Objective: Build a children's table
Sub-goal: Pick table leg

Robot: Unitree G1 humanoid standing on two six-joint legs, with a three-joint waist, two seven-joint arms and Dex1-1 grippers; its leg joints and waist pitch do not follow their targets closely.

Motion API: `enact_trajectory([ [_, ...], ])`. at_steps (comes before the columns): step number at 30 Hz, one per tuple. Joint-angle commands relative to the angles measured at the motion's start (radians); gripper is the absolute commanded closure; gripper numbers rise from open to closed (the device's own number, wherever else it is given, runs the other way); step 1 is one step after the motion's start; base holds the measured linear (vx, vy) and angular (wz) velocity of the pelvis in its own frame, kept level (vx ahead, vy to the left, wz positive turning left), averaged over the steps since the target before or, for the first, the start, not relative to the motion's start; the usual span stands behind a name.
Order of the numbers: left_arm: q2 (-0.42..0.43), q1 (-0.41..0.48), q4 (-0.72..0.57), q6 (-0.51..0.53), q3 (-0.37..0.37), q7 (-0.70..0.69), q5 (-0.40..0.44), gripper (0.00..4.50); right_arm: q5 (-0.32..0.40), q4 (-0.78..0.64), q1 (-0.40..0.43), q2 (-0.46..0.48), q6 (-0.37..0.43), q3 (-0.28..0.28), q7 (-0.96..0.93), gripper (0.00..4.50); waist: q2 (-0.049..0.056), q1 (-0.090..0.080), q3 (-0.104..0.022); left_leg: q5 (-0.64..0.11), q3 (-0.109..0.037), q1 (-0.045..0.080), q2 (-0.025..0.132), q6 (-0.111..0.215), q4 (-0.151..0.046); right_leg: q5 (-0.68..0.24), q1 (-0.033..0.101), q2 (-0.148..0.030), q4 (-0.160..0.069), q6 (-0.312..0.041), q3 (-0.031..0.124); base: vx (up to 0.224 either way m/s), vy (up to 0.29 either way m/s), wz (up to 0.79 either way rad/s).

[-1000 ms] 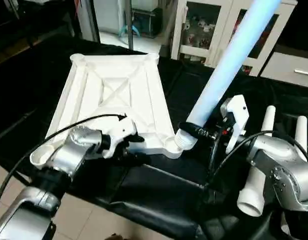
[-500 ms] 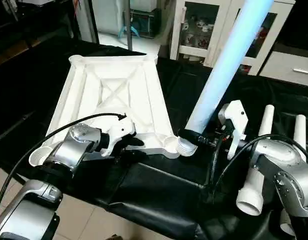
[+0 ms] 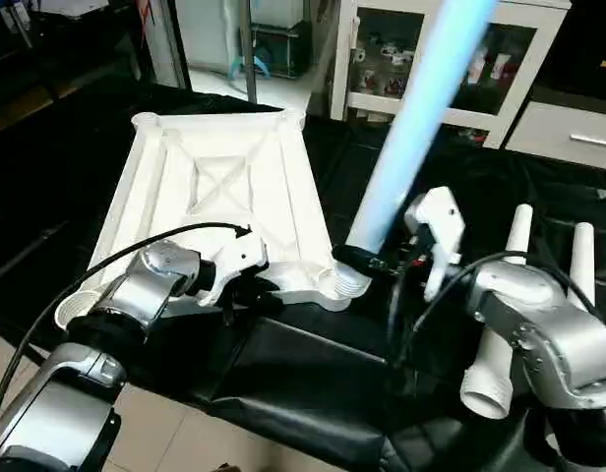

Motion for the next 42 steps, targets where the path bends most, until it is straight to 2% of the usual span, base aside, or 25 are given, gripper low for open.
enact_trajectory([
  [1,0.012,0.013,0.057,0.030,-0.028,0.015,0.059,4.01,-0.011,0.015,-0.031,0.007,-0.003,0.005,-0.007,2.64,0.000,-0.002,-0.050,-0.213,-0.031,0.003,0.069,-0.024,-0.099,-0.352,0.041,-0.092,-0.098,-0.190,0.059,0.000,0.000,0.00],
  [2,0.016,0.012,0.058,0.031,-0.035,0.015,0.072,4.07,-0.017,0.037,-0.047,0.012,-0.006,0.010,-0.012,2.64,-0.005,-0.003,-0.050,-0.212,-0.031,0.002,0.068,-0.020,-0.098,-0.368,0.040,-0.093,-0.100,-0.188,0.059,0.000,0.000,0.00],
  [5,0.015,0.016,0.049,0.016,-0.024,0.017,0.062,4.45,-0.043,0.086,-0.063,0.015,-0.019,0.027,-0.016,2.64,-0.003,-0.002,-0.050,-0.200,-0.031,0.001,0.069,-0.019,-0.099,-0.385,0.039,-0.095,-0.101,-0.184,0.059,0.000,0.000,0.00],
  [6,0.014,0.030,0.019,0.000,-0.012,0.004,0.040,4.48,-0.057,0.114,-0.068,0.018,-0.022,0.035,-0.021,2.64,-0.009,-0.003,-0.049,-0.202,-0.030,0.001,0.069,-0.017,-0.099,-0.389,0.038,-0.095,-0.103,-0.183,0.059,0.000,0.000,0.00],
  [7,0.014,0.031,0.018,0.000,-0.012,0.003,0.039,4.49,-0.057,0.115,-0.068,0.019,-0.022,0.036,-0.021,2.64,-0.006,-0.002,-0.050,-0.199,-0.031,0.001,0.070,-0.018,-0.098,-0.386,0.038,-0.096,-0.100,-0.186,0.059,0.000,0.000,0.00],
  [8,0.012,0.044,-0.007,-0.016,-0.007,-0.003,0.027,4.49,-0.065,0.131,-0.071,0.020,-0.023,0.041,-0.024,2.64,-0.009,-0.004,-0.051,-0.195,-0.031,-0.002,0.072,-0.015,-0.100,-0.367,0.039,-0.095,-0.099,-0.189,0.058,0.000,0.000,0.00],
  [9,0.010,0.050,-0.016,-0.017,-0.005,-0.004,0.024,4.49,-0.067,0.133,-0.071,0.020,-0.021,0.044,-0.025,2.64,-0.007,-0.003,-0.052,-0.187,-0.032,-0.002,0.072,-0.015,-0.099,-0.349,0.041,-0.096,-0.095,-0.193,0.058,0.000,0.000,0.00],
  [10,0.007,0.059,-0.032,-0.020,-0.003,-0.005,0.018,4.49,-0.071,0.138,-0.073,0.020,-0.018,0.047,-0.026,2.64,-0.012,-0.004,-0.053,-0.178,-0.030,-0.003,0.072,-0.012,-0.099,-0.333,0.041,-0.094,-0.095,-0.196,0.058,0.000,0.000,0.00],
  [11,0.007,0.059,-0.032,-0.020,-0.003,-0.005,0.018,4.49,-0.071,0.138,-0.073,0.020,-0.018,0.047,-0.026,2.64,-0.008,-0.004,-0.053,-0.162,-0.029,-0.002,0.072,-0.007,-0.099,-0.300,0.041,-0.094,-0.091,-0.205,0.058,0.000,0.000,0.00],
  [13,-0.001,0.091,-0.086,-0.019,0.005,-0.010,-0.002,4.49,-0.074,0.147,-0.073,0.020,-0.009,0.055,-0.026,2.64,-0.008,-0.001,-0.056,-0.127,-0.026,-0.004,0.072,0.004,-0.096,-0.243,0.045,-0.094,-0.086,-0.217,0.059,0.000,0.000,0.00],
  [14,-0.014,0.140,-0.173,-0.002,0.010,-0.010,-0.024,4.49,-0.075,0.156,-0.073,0.022,0.000,0.060,-0.028,2.64,-0.022,-0.002,-0.057,-0.117,-0.023,-0.005,0.073,0.010,-0.095,-0.228,0.047,-0.094,-0.084,-0.220,0.059,0.000,0.000,0.00],
  [15,-0.014,0.140,-0.173,-0.002,0.010,-0.010,-0.024,4.49,-0.075,0.156,-0.073,0.022,0.000,0.060,-0.028,2.64,-0.016,0.000,-0.058,-0.087,-0.026,-0.010,0.074,0.020,-0.096,-0.203,0.052,-0.099,-0.078,-0.226,0.057,0.000,0.000,0.00],
  [16,-0.019,0.161,-0.209,0.007,0.011,-0.008,-0.031,4.50,-0.076,0.161,-0.074,0.023,0.000,0.061,-0.028,2.65,-0.013,0.001,-0.059,-0.079,-0.020,-0.001,0.073,0.028,-0.093,-0.192,0.044,-0.095,-0.080,-0.230,0.058,0.000,0.000,0.00],
  [17,-0.020,0.185,-0.249,0.017,0.004,-0.013,-0.035,4.50,-0.074,0.167,-0.075,0.027,0.002,0.062,-0.024,2.65,-0.012,0.001,-0.059,-0.070,-0.019,-0.002,0.072,0.033,-0.092,-0.181,0.045,-0.093,-0.079,-0.233,0.058,0.000,0.000,0.00],
  [18,-0.019,0.194,-0.263,0.017,-0.001,-0.014,-0.032,4.50,-0.073,0.170,-0.077,0.029,0.004,0.062,-0.023,2.65,-0.020,0.004,-0.062,-0.039,-0.019,-0.006,0.073,0.047,-0.093,-0.143,0.051,-0.095,-0.073,-0.238,0.057,0.000,0.000,0.00],
  [20,-0.017,0.204,-0.281,0.018,-0.007,-0.015,-0.029,4.50,-0.071,0.176,-0.080,0.032,0.007,0.063,-0.019,2.65,-0.018,0.005,-0.061,-0.008,-0.015,-0.004,0.072,0.071,-0.091,-0.102,0.047,-0.091,-0.070,-0.244,0.056,0.000,0.000,0.00],
  [21,-0.015,0.214,-0.298,0.021,-0.012,-0.019,-0.027,4.50,-0.068,0.183,-0.084,0.035,0.010,0.064,-0.014,2.65,-0.025,0.005,-0.062,-0.013,-0.013,-0.002,0.071,0.075,-0.091,-0.104,0.046,-0.091,-0.071,-0.243,0.055,0.000,0.000,0.00],
  [22,-0.013,0.223,-0.315,0.025,-0.014,-0.023,-0.025,4.50,-0.067,0.189,-0.088,0.039,0.014,0.064,-0.008,2.65,-0.024,0.006,-0.062,-0.010,-0.015,-0.005,0.071,0.078,-0.091,-0.105,0.050,-0.093,-0.069,-0.244,0.055,0.000,0.000,0.00],
  [25,-0.007,0.229,-0.326,0.029,-0.008,-0.008,-0.002,4.50,-0.070,0.206,-0.094,0.038,0.023,0.079,0.010,2.65,-0.024,0.005,-0.060,-0.021,-0.015,-0.004,0.071,0.077,-0.093,-0.133,0.048,-0.093,-0.072,-0.239,0.054,0.000,0.000,0.00],
  [28,-0.004,0.230,-0.328,0.029,-0.003,0.005,0.012,4.50,-0.072,0.209,-0.094,0.032,0.031,0.089,0.020,2.65,-0.026,0.004,-0.058,-0.047,-0.015,-0.002,0.072,0.061,-0.094,-0.178,0.047,-0.093,-0.076,-0.222,0.055,0.000,0.000,0.00],
  [32,0.000,0.233,-0.331,0.030,0.004,0.019,0.027,4.50,-0.073,0.206,-0.091,0.023,0.047,0.098,0.029,2.65,-0.027,0.004,-0.057,-0.062,-0.016,-0.002,0.071,0.050,-0.096,-0.194,0.047,-0.093,-0.079,-0.214,0.056,0.000,0.000,0.00],
  [33,0.001,0.234,-0.331,0.029,0.005,0.021,0.028,4.50,-0.071,0.204,-0.090,0.021,0.050,0.098,0.032,2.65,-0.030,0.004,-0.057,-0.063,-0.016,-0.002,0.072,0.049,-0.096,-0.196,0.047,-0.094,-0.079,-0.213,0.056,0.000,0.000,0.00],
  [42,-0.004,0.242,-0.348,0.029,0.010,0.034,0.040,4.50,-0.085,0.210,-0.074,0.006,0.060,0.121,0.056,2.65,-0.033,0.004,-0.057,-0.059,-0.017,-0.002,0.073,0.047,-0.097,-0.206,0.046,-0.095,-0.080,-0.207,0.056,0.000,0.000,0.00],
])
